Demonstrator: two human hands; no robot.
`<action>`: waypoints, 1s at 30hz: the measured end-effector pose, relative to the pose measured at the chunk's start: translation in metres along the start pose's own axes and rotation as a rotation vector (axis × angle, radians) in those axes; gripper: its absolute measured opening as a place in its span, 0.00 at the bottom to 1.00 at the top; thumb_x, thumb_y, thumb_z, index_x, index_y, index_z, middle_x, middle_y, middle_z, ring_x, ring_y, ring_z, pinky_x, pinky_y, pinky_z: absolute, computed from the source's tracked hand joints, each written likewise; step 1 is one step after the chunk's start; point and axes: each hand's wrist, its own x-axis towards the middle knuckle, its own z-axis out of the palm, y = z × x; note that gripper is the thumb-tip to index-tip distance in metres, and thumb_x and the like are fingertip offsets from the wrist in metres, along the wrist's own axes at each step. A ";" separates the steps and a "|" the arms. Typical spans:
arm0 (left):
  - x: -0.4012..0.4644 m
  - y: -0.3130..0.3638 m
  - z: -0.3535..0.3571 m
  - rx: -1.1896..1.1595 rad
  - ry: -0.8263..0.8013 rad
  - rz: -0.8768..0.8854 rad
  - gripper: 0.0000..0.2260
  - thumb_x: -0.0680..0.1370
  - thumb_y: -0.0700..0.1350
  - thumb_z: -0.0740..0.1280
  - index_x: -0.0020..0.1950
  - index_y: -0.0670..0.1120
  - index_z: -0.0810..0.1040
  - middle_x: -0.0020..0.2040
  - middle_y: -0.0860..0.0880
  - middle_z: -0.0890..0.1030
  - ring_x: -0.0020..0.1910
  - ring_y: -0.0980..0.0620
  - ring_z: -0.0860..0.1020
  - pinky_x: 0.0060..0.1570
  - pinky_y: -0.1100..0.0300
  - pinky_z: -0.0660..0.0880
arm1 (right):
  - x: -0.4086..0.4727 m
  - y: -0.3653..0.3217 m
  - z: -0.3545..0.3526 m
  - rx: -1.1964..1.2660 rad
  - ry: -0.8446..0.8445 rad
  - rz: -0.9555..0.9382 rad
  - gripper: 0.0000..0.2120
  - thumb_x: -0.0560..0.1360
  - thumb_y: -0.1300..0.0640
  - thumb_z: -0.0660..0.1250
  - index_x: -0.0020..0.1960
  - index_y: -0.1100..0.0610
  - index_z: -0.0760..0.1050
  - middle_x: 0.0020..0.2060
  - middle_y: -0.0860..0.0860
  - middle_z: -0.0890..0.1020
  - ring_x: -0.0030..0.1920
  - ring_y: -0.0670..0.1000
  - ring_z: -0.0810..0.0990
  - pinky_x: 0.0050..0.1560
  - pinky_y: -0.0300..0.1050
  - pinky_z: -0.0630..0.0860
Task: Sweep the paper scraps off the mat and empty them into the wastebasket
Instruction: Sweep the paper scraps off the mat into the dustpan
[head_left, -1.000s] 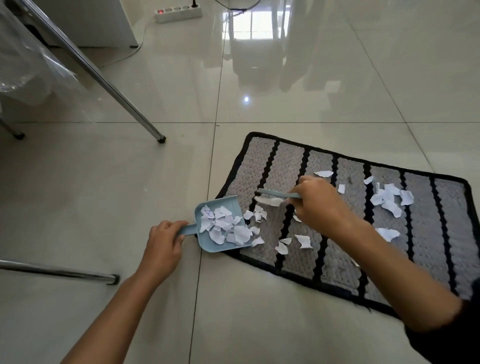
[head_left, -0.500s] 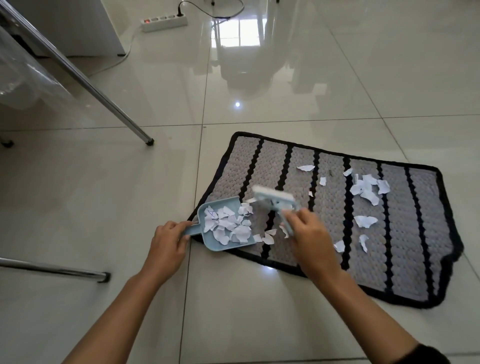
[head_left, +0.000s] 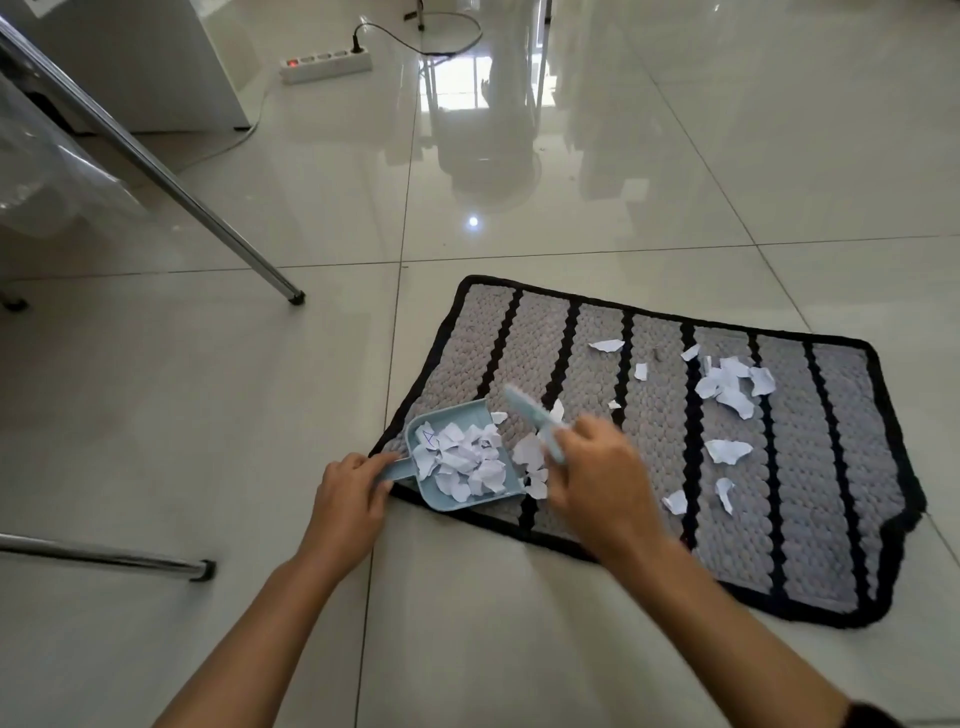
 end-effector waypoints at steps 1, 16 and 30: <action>0.000 0.000 0.001 0.001 0.000 0.005 0.15 0.76 0.37 0.61 0.62 0.44 0.73 0.51 0.39 0.76 0.52 0.41 0.70 0.54 0.51 0.68 | 0.011 0.011 -0.001 -0.028 0.028 0.035 0.04 0.72 0.64 0.68 0.44 0.66 0.79 0.31 0.53 0.74 0.28 0.48 0.69 0.25 0.35 0.68; -0.008 -0.009 -0.002 -0.020 0.011 0.021 0.16 0.76 0.39 0.60 0.64 0.46 0.71 0.51 0.42 0.76 0.51 0.47 0.68 0.53 0.55 0.68 | 0.024 0.006 0.012 0.016 0.096 0.090 0.09 0.74 0.60 0.64 0.40 0.65 0.79 0.32 0.54 0.73 0.30 0.51 0.69 0.27 0.39 0.66; -0.004 0.000 0.005 -0.052 -0.009 0.035 0.15 0.75 0.38 0.62 0.61 0.46 0.73 0.51 0.39 0.76 0.52 0.41 0.70 0.53 0.51 0.69 | 0.022 0.009 0.007 -0.053 0.060 0.054 0.07 0.74 0.63 0.65 0.42 0.66 0.79 0.31 0.53 0.72 0.29 0.50 0.70 0.29 0.39 0.70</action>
